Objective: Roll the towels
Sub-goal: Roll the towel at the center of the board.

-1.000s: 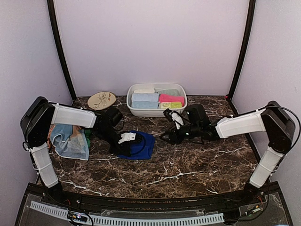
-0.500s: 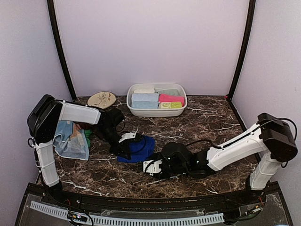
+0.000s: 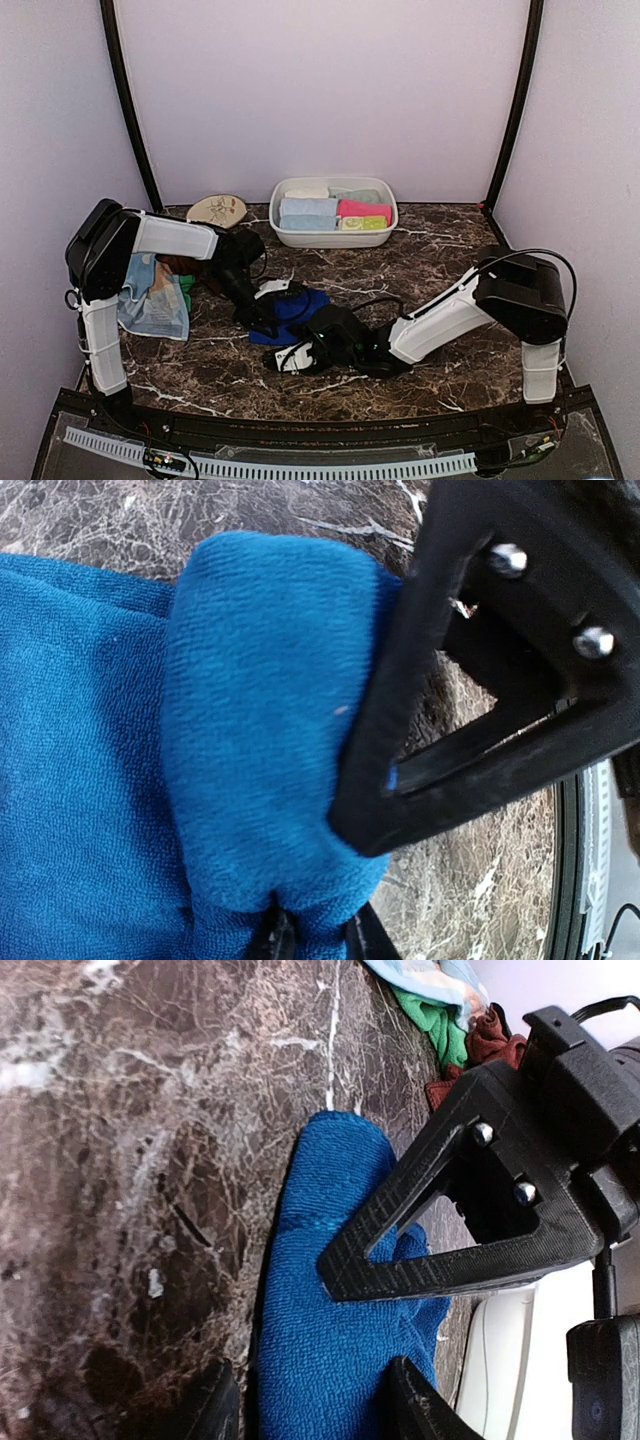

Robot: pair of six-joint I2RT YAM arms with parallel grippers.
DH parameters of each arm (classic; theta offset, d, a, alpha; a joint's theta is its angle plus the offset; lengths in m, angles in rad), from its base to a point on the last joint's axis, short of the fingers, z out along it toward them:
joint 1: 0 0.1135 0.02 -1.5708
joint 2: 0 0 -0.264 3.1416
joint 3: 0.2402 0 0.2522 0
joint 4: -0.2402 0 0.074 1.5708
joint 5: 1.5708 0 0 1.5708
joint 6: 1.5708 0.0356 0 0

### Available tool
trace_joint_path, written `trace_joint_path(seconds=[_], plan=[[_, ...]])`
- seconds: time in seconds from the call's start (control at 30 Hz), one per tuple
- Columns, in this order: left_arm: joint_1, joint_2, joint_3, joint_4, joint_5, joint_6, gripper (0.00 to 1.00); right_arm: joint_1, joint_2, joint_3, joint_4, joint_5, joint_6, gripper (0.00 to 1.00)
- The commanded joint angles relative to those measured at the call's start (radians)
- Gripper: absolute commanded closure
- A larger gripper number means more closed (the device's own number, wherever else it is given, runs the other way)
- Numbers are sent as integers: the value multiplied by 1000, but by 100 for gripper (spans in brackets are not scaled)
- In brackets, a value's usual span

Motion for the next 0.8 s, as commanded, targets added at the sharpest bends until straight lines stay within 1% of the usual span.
trace_joint_path(seconds=[0.0, 0.03, 0.13, 0.23, 0.3, 0.37, 0.5, 0.53, 0.6, 0.67, 0.77], plan=[[11, 48, -18, -77, -96, 8, 80, -31, 46, 41, -2, -25, 25, 53], [17, 45, -17, -76, -93, 9, 76, -40, 53, 51, -28, -34, 60, 56], [48, 8, -27, -58, -62, 3, 65, -68, 63, 89, -115, -81, 186, 70], [90, -73, -65, -21, -17, 5, 56, -98, 63, 118, -195, -143, 312, 81], [123, -144, -110, 16, 5, 13, 54, -120, 60, 145, -261, -200, 398, 90], [156, -212, -171, 47, 21, 22, 53, -141, 55, 180, -320, -271, 484, 95], [219, -340, -287, 129, 24, 30, 53, -185, 31, 196, -381, -444, 639, 99], [230, -367, -318, 153, 47, 31, 53, -198, 30, 200, -389, -488, 679, 100], [235, -410, -365, 189, 40, 44, 53, -227, 37, 222, -422, -568, 765, 100], [232, -441, -389, 206, 39, 53, 53, -253, 58, 250, -464, -652, 840, 100], [211, -462, -379, 221, 39, 44, 54, -300, 94, 279, -476, -772, 964, 100]])
